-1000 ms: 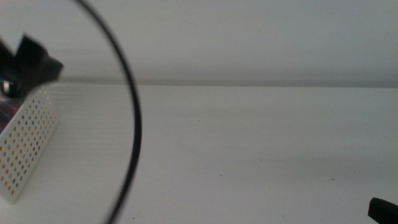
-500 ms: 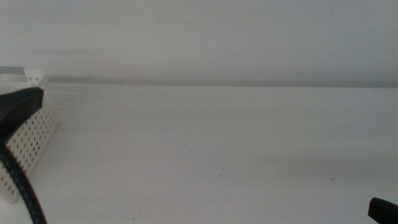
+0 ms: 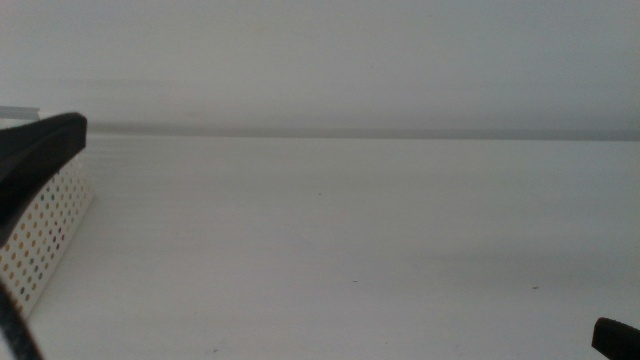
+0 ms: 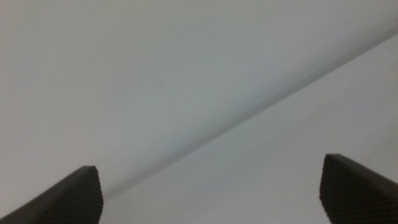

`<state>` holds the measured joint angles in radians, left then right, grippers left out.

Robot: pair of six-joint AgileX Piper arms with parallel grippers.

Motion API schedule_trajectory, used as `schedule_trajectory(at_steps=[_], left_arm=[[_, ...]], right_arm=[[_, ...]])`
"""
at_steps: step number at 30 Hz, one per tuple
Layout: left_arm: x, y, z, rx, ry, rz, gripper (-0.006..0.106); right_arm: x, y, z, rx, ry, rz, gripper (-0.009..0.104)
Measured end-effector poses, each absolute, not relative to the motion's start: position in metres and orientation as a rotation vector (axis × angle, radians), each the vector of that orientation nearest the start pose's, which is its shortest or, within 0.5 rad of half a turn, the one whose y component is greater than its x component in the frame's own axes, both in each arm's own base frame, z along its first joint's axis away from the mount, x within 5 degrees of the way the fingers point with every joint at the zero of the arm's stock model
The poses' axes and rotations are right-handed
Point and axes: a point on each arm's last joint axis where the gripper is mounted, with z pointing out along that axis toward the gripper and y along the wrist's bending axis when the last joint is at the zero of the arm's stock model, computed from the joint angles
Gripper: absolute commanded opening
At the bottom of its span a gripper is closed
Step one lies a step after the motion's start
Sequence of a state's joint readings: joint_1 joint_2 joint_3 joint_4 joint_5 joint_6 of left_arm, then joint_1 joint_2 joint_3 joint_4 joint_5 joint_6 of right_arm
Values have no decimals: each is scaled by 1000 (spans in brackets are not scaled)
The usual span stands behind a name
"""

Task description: Use arms to grab the bottles and put them into the dustbin to the left of the table.

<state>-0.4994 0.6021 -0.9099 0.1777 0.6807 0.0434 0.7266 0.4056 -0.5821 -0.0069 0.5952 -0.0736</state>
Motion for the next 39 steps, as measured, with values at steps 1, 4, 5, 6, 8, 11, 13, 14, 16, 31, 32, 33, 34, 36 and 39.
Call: schedule_trajectory(at_steps=[1, 4, 5, 6, 8, 11, 13, 14, 16, 31, 32, 33, 34, 36, 39], left_arm=[[91, -39, 408, 554, 1748, -123, 94], [90, -40, 409, 556, 1723, -139, 94], [90, -40, 409, 556, 1722, -136, 94], [90, -39, 409, 558, 1720, -132, 94], [90, -39, 409, 563, 1722, -128, 94], [90, -39, 409, 573, 1716, -124, 94], [90, -39, 410, 577, 1704, -117, 94], [90, -39, 411, 575, 1691, -119, 94], [90, -39, 413, 569, 1670, -122, 94], [94, -32, 371, 484, 1628, -60, 94], [93, -29, 360, 471, 1652, -43, 94], [91, -27, 349, 455, 1673, -25, 94], [90, -24, 340, 442, 1689, -10, 94], [84, -18, 321, 402, 1720, 28, 94], [76, -10, 295, 339, 1750, 82, 94]], right_arm=[[59, 52, 327, -753, 1773, 433, 93], [59, 52, 327, -753, 1773, 433, 93], [59, 52, 327, -753, 1773, 433, 93], [59, 52, 327, -753, 1773, 433, 93], [59, 52, 327, -753, 1773, 433, 93], [59, 52, 327, -753, 1773, 433, 93], [59, 52, 327, -753, 1773, 433, 93], [59, 52, 327, -753, 1773, 433, 93], [59, 52, 327, -753, 1773, 433, 93], [52, 46, 292, -742, 1758, 434, 93], [52, 44, 283, -737, 1771, 421, 93], [51, 42, 274, -727, 1785, 406, 93], [51, 40, 265, -710, 1802, 388, 93], [51, 35, 252, -659, 1832, 345, 93], [52, 27, 237, -543, 1858, 267, 93]])
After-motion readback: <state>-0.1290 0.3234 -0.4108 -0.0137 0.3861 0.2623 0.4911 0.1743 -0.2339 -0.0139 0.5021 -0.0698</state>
